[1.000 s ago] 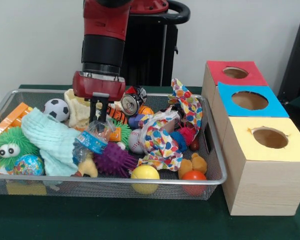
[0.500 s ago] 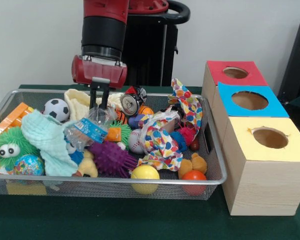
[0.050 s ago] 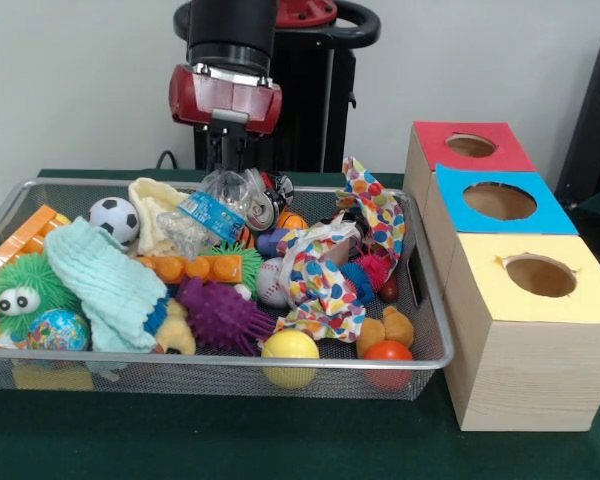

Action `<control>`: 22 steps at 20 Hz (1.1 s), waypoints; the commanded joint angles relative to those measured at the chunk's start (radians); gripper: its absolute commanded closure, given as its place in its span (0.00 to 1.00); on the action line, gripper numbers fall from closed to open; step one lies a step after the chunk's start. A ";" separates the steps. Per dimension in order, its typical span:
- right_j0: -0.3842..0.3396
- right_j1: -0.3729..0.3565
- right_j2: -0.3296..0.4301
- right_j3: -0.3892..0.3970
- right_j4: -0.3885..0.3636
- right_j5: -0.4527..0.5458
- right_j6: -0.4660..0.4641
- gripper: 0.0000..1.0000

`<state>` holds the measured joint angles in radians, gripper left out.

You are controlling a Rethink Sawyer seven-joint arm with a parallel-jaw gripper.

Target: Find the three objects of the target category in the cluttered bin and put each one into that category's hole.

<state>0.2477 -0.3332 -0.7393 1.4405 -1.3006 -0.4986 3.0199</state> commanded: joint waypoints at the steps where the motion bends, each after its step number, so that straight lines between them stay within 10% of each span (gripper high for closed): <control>1: -0.003 -0.036 0.162 0.100 -0.058 -0.051 0.309 1.00; 22: -0.089 -0.171 0.275 0.167 -0.112 -0.223 0.499 1.00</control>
<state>0.1876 -0.4860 -0.6349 1.5372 -1.3943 -0.6397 3.2068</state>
